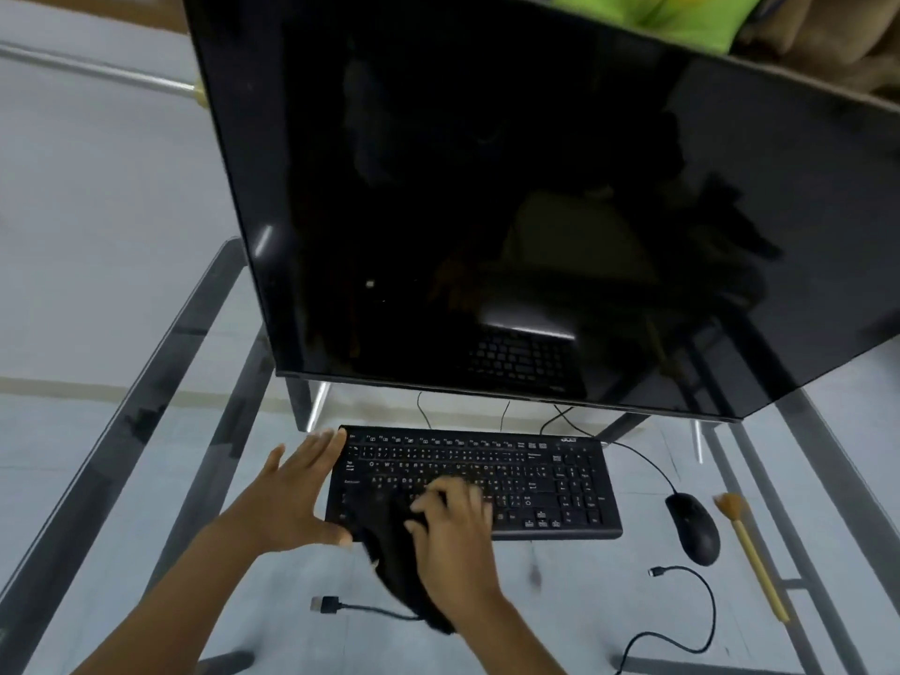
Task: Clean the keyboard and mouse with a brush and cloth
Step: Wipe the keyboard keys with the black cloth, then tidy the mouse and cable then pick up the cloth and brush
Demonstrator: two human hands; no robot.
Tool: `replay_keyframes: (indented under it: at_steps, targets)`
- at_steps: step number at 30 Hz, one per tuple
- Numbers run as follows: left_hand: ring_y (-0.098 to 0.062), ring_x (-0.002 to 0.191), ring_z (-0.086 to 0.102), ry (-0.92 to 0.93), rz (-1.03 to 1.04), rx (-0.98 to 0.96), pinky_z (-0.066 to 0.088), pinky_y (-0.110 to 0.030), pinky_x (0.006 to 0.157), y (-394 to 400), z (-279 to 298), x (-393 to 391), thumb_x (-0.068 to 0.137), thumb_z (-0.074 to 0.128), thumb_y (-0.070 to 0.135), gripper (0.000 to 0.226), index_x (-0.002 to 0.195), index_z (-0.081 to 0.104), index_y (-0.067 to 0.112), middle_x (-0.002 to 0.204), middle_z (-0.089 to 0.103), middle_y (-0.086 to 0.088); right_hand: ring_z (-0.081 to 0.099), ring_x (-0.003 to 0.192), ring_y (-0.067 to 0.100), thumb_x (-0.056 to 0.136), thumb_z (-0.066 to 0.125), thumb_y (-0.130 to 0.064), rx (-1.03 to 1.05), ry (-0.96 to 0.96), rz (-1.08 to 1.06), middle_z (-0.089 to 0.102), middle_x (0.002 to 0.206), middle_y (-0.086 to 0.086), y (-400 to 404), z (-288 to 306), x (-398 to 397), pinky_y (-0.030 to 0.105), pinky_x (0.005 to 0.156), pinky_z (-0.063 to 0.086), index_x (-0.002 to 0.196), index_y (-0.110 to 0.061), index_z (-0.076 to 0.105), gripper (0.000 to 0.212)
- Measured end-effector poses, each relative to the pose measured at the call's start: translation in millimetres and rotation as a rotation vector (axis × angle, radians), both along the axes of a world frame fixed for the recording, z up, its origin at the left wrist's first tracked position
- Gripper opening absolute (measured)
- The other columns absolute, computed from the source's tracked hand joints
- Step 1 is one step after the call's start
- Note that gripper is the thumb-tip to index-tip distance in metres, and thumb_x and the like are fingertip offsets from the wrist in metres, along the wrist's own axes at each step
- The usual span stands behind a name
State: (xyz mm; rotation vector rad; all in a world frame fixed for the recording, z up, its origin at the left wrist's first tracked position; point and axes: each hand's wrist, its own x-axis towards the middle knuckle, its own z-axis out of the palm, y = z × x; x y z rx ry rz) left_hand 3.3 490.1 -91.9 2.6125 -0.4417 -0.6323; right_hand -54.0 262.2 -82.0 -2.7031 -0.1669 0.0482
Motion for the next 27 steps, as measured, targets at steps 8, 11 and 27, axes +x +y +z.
replay_keyframes:
  at_steps: [8, 11, 27]
  targets:
    - [-0.002, 0.114, 0.056, 0.196, 0.169, -0.723, 0.048, -0.031, 0.097, -127.2, 88.0, -8.6, 0.077, 0.063, 0.037, 0.048, 0.123, 0.055, 0.048, 0.125, 0.060, 0.017, 0.060, 0.078, 0.002, 0.093, 0.061, -0.018, 0.533, 0.098, -0.113, 0.063, 0.081, -0.013, -84.4, 97.4, 4.2, 0.018, 0.071, 0.049, 0.088, -0.033, 0.058, 0.016]
    - [-0.001, 0.089, 0.066, 0.186, 0.122, -0.773, 0.056, -0.028, 0.077, -202.2, 110.1, -3.9, 0.088, 0.067, 0.028, 0.019, 0.105, 0.065, 0.036, 0.096, 0.070, 0.016, 0.063, 0.086, 0.001, 0.090, 0.065, -0.021, 0.571, 0.008, -0.322, 0.065, 0.087, -0.018, -160.4, 123.3, 5.1, 0.019, 0.074, 0.053, 0.087, -0.039, 0.061, 0.019]
    - [-0.015, 0.086, 0.062, 0.418, 0.002, -0.536, 0.054, -0.032, 0.078, -566.0, 89.6, -35.6, 0.089, 0.061, 0.034, 0.018, 0.101, 0.059, 0.020, 0.088, 0.057, 0.006, 0.064, 0.093, 0.014, 0.088, 0.069, -0.025, 0.472, 0.201, -0.812, 0.068, 0.094, -0.006, -509.9, 109.9, -42.1, 0.026, 0.075, 0.048, 0.093, -0.024, 0.067, 0.005]
